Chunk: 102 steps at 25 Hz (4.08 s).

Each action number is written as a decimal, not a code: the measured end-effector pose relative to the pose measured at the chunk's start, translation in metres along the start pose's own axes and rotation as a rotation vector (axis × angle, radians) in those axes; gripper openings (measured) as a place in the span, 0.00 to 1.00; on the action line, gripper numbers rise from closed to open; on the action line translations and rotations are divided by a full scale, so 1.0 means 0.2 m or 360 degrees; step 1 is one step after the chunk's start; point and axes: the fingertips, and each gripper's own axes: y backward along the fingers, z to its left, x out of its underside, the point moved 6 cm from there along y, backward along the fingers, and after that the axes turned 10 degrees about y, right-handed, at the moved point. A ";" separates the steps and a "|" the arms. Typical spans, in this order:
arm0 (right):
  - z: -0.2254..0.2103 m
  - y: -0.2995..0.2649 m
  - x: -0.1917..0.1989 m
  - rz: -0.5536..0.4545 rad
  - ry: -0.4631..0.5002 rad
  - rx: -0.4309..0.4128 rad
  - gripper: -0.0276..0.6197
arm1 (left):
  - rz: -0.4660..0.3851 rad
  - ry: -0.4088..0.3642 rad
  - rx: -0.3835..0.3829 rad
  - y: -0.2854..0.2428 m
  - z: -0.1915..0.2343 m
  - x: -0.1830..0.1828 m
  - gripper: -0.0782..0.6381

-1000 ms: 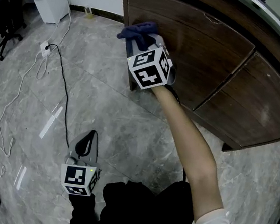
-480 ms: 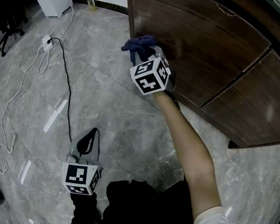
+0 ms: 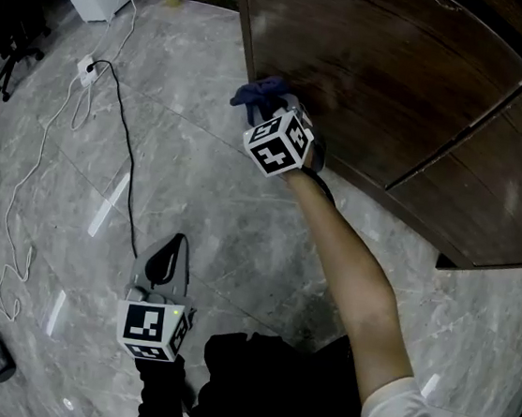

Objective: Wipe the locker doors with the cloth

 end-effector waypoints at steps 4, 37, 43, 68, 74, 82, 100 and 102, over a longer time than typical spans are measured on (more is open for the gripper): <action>0.05 -0.05 0.06 0.0031 -0.0015 -0.0032 0.18 | 0.0030 0.0033 0.0002 0.00 -0.01 0.01 0.11; 0.09 0.38 -0.04 -0.0233 -0.0372 -0.0371 0.18 | 0.0025 0.0001 -0.0043 0.03 -0.23 -0.21 0.11; -0.04 0.86 -0.23 -0.0281 -0.0438 -0.0425 0.18 | 0.0081 0.0020 0.0001 0.21 -0.49 -0.56 0.11; -1.14 3.54 -1.49 -0.0255 -0.0807 0.0033 0.18 | -0.0079 -0.0190 0.0354 1.25 -1.48 -2.84 0.11; -1.27 3.91 -1.64 -0.0260 -0.0861 0.0178 0.18 | -0.0129 -0.0215 0.0430 1.45 -1.62 -3.07 0.11; -1.37 4.28 -1.76 -0.0306 -0.0853 0.0484 0.18 | -0.0212 -0.0259 0.0602 1.62 -1.81 -3.21 0.11; -1.06 4.73 -2.14 -0.0291 -0.0916 0.1126 0.17 | -0.0214 -0.0325 0.1017 2.08 -1.78 -3.21 0.11; -1.07 4.77 -2.14 -0.0291 -0.0908 0.1144 0.17 | -0.0240 -0.0323 0.1010 2.11 -1.80 -3.23 0.11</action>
